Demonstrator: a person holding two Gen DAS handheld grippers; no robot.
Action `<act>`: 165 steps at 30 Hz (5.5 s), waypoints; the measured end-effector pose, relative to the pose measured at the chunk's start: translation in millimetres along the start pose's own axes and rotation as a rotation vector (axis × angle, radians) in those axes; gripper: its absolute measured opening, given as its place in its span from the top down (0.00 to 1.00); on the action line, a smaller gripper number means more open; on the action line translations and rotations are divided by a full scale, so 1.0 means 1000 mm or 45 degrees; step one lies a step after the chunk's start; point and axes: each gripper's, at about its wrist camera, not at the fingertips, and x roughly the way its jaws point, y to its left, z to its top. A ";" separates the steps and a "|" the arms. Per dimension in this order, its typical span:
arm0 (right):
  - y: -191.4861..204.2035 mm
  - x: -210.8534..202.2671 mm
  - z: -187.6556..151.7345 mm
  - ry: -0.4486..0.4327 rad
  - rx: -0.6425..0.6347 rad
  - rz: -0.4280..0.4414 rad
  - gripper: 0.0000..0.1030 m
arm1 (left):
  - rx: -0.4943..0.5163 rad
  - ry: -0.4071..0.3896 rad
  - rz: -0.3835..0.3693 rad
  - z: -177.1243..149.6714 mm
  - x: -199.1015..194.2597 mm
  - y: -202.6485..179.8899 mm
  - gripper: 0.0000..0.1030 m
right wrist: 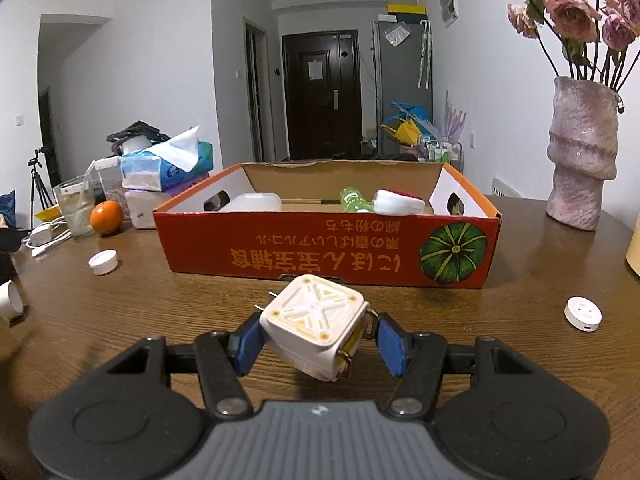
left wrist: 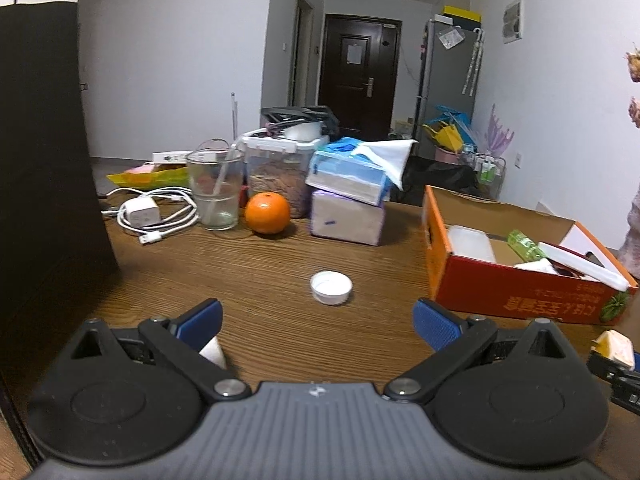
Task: Organize rigid objects
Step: 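Grasp the white cube-shaped plug with the right tool, then grasp the white tape roll with left tool while right tool holds plug, then carry the white tape roll and plug over the cardboard box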
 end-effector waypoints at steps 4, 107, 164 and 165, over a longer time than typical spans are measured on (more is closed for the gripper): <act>0.003 -0.006 -0.002 -0.013 -0.007 0.004 0.43 | 0.002 0.002 0.035 0.000 0.003 0.012 0.00; -0.003 -0.057 0.018 -0.216 0.060 0.139 0.43 | 0.290 0.030 -0.296 -0.031 -0.004 -0.100 0.54; -0.039 0.068 0.109 -0.285 0.047 0.017 0.43 | 0.103 -0.114 -0.278 0.070 0.116 -0.198 0.54; -0.039 0.070 0.110 -0.282 0.044 0.015 0.43 | 0.105 -0.115 -0.273 0.071 0.118 -0.199 0.54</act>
